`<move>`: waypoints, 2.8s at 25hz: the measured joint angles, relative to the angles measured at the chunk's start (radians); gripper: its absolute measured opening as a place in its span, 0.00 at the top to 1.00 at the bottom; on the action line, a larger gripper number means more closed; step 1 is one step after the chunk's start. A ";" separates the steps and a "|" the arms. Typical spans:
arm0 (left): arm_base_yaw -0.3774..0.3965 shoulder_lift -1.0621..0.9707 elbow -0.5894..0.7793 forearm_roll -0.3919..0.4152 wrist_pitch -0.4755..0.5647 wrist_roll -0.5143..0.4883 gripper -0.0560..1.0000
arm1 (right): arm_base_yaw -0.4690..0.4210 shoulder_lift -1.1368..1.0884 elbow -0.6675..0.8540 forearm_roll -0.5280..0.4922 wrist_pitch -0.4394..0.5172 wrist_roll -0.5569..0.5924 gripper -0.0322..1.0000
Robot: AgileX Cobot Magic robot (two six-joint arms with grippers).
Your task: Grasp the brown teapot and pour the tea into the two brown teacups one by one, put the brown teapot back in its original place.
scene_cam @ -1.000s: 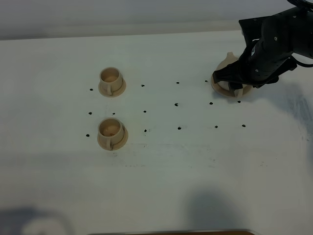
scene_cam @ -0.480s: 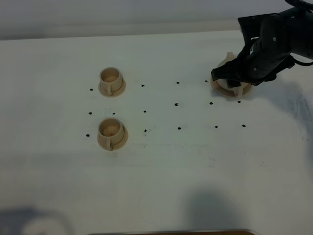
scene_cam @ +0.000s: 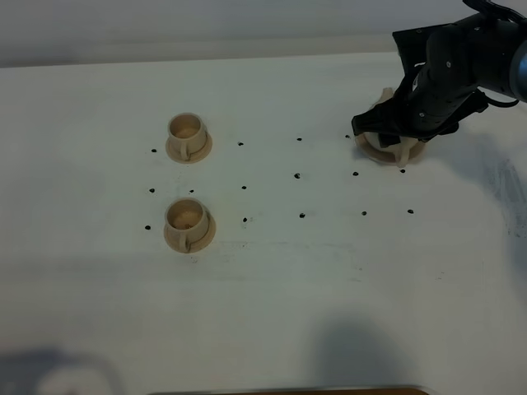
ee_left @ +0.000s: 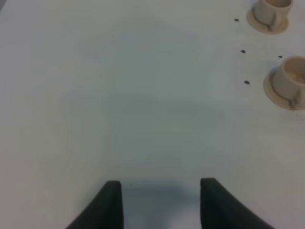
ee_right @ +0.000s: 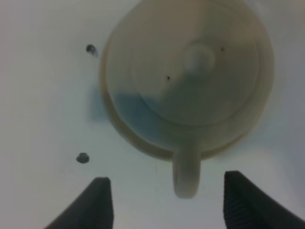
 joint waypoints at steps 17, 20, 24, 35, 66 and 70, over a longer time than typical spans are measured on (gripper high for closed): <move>0.000 0.000 0.000 0.000 0.000 0.000 0.53 | -0.005 0.043 0.000 -0.021 -0.010 0.000 0.50; 0.000 0.000 0.000 0.000 0.000 -0.001 0.53 | -0.005 0.043 0.000 -0.022 -0.027 0.000 0.50; 0.000 0.000 0.000 0.000 0.000 -0.001 0.53 | -0.005 0.043 0.000 -0.022 -0.036 0.000 0.50; 0.000 0.000 0.000 0.000 0.000 0.000 0.53 | -0.017 0.046 0.000 -0.041 -0.040 0.003 0.50; 0.000 0.000 0.000 0.000 0.000 0.000 0.53 | -0.017 0.080 -0.029 -0.047 -0.030 0.003 0.53; 0.000 0.000 0.000 0.000 0.000 0.000 0.53 | -0.017 0.080 -0.029 -0.053 -0.024 0.003 0.59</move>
